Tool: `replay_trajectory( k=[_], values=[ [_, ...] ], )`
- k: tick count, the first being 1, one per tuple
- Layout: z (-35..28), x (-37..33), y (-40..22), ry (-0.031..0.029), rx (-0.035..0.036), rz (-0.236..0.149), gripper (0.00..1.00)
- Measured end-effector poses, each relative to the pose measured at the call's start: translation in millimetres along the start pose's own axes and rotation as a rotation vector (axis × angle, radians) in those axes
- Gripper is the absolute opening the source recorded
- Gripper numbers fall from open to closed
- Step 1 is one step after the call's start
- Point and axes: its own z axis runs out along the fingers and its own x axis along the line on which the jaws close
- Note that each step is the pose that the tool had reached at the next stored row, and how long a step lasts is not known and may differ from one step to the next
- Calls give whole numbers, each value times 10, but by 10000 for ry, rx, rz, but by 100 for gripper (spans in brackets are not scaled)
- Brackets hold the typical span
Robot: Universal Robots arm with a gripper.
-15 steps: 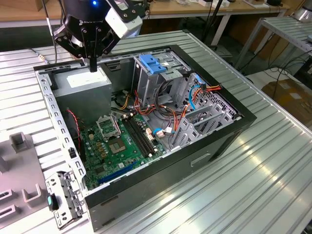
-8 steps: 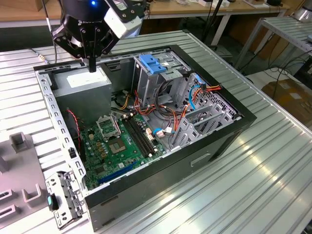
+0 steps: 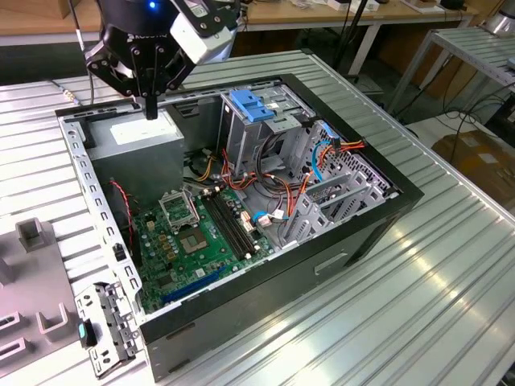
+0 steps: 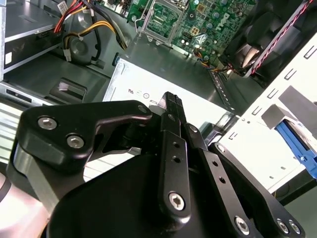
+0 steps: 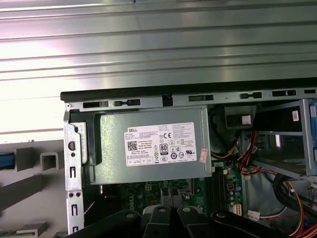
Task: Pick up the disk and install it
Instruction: 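Reach for the disk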
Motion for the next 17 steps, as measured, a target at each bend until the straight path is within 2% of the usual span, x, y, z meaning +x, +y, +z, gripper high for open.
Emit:
replay_trajectory(
  k=[17],
  values=[
    [1,33,-2,4,1,-1,11]
  ],
)
